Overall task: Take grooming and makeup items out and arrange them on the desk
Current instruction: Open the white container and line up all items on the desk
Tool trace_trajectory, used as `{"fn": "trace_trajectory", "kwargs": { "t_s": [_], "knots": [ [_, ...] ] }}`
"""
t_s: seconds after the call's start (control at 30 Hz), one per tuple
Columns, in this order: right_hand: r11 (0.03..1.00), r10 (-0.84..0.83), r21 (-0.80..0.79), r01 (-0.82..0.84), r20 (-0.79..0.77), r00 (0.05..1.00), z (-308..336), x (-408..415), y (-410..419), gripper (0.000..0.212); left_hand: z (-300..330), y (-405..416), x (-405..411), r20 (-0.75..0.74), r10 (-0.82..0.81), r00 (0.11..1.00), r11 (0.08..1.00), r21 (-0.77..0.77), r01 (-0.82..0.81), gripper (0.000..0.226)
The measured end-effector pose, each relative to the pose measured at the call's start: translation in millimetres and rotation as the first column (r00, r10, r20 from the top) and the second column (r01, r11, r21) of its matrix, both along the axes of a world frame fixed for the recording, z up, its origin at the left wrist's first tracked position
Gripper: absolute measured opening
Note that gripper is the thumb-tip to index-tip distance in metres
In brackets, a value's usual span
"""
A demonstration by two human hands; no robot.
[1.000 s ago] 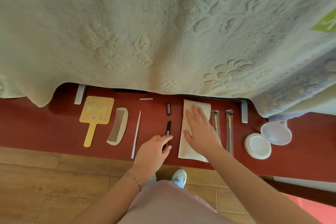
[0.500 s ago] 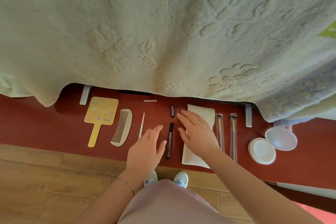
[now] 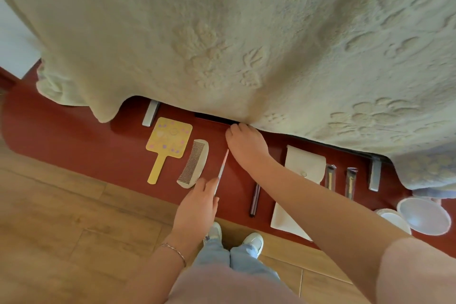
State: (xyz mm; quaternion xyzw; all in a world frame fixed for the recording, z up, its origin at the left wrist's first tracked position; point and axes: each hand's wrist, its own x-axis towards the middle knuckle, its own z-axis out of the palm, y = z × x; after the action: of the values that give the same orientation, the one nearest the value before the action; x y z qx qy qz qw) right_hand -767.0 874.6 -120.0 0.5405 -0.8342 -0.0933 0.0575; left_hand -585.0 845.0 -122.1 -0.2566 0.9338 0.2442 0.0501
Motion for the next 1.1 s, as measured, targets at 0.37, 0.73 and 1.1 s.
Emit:
{"fn": "trace_trajectory", "kwargs": {
  "t_s": [0.37, 0.73, 1.1],
  "knots": [
    [0.991, 0.135, -0.011, -0.135, 0.155, 0.979, 0, -17, 17, 0.031, -1, 8, -7, 0.019, -0.06, 0.998, 0.998, 0.015, 0.06, 0.045],
    [0.98, 0.181, -0.115, -0.164, 0.155, 0.971, -12, -23, 28, 0.027, -2, 7, -7, -0.008, -0.079, 0.997, 0.996, 0.05, 0.079, 0.046],
    [0.986, 0.161, -0.061, -0.153, 0.148, 0.976, -8, -23, 26, 0.03, -5, 10, -4, 0.003, -0.044, 0.999, 0.998, 0.046, 0.044, 0.047]
  ]
}}
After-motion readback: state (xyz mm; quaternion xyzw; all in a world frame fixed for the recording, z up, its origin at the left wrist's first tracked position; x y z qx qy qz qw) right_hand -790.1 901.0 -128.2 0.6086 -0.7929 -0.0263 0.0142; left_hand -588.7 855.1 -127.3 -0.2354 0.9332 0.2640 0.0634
